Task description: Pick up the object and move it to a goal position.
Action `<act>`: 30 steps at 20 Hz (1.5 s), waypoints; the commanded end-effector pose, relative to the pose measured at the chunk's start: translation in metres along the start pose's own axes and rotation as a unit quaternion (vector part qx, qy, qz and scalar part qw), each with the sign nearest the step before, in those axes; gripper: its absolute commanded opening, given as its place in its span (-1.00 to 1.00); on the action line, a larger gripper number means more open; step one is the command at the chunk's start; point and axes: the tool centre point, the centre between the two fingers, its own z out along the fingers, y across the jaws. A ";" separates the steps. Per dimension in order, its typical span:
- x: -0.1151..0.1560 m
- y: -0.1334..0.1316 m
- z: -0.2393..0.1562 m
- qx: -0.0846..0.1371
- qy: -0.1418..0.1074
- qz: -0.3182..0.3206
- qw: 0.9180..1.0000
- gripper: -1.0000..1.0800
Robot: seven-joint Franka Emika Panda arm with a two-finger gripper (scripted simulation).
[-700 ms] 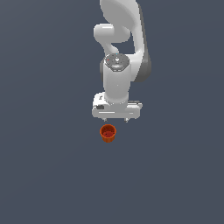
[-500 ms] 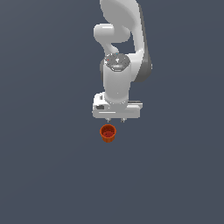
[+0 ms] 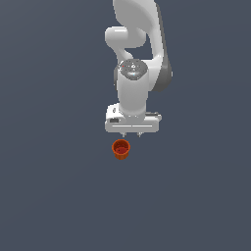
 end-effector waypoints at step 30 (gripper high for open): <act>0.005 0.076 0.067 0.102 -0.243 0.207 0.942 0.23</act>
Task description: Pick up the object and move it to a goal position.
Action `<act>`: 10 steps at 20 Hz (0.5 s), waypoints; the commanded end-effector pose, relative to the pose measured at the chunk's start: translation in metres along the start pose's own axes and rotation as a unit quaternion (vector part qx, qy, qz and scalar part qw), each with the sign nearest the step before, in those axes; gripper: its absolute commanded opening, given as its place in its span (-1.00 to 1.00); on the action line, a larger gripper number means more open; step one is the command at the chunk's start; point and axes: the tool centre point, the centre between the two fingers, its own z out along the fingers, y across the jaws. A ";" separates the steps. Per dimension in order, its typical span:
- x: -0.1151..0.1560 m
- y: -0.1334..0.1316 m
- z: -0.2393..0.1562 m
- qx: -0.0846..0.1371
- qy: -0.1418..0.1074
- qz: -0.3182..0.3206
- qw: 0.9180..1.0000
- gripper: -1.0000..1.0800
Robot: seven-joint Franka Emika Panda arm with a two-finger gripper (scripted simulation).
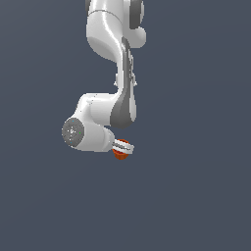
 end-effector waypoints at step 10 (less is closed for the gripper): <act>0.006 0.018 0.008 0.033 -0.070 0.042 0.996 0.23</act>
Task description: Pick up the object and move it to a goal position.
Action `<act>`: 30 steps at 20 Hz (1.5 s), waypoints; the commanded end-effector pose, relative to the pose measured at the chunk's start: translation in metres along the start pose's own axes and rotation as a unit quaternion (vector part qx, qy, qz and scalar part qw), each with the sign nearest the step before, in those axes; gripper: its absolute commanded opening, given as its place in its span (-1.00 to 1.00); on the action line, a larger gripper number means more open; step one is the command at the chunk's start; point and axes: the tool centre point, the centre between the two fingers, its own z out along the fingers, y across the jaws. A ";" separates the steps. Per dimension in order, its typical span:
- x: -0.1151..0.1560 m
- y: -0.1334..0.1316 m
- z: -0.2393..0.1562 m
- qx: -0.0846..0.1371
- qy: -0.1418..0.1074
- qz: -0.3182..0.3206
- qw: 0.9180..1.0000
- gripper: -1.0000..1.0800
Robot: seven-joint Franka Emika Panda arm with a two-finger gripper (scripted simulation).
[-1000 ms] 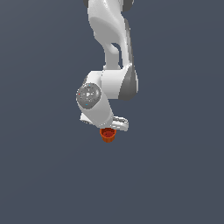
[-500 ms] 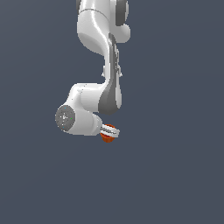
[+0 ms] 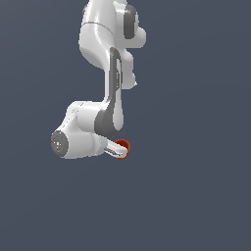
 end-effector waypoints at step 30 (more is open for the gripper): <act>0.000 0.003 0.031 0.006 -0.013 0.007 1.000 -1.00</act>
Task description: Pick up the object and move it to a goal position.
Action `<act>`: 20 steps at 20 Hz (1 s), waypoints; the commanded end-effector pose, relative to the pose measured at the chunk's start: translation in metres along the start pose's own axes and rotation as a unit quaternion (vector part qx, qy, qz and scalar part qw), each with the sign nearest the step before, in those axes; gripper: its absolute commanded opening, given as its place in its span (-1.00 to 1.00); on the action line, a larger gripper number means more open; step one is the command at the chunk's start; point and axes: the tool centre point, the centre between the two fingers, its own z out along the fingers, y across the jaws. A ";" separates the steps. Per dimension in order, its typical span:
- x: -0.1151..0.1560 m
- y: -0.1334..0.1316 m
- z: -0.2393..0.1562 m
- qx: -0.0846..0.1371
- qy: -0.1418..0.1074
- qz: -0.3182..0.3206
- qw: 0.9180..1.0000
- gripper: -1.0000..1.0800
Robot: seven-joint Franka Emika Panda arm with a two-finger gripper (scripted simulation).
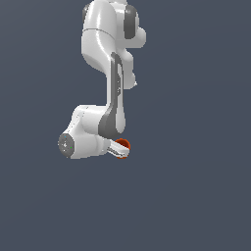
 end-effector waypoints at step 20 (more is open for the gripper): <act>-0.046 0.017 -0.062 0.000 0.000 0.000 1.000 -1.00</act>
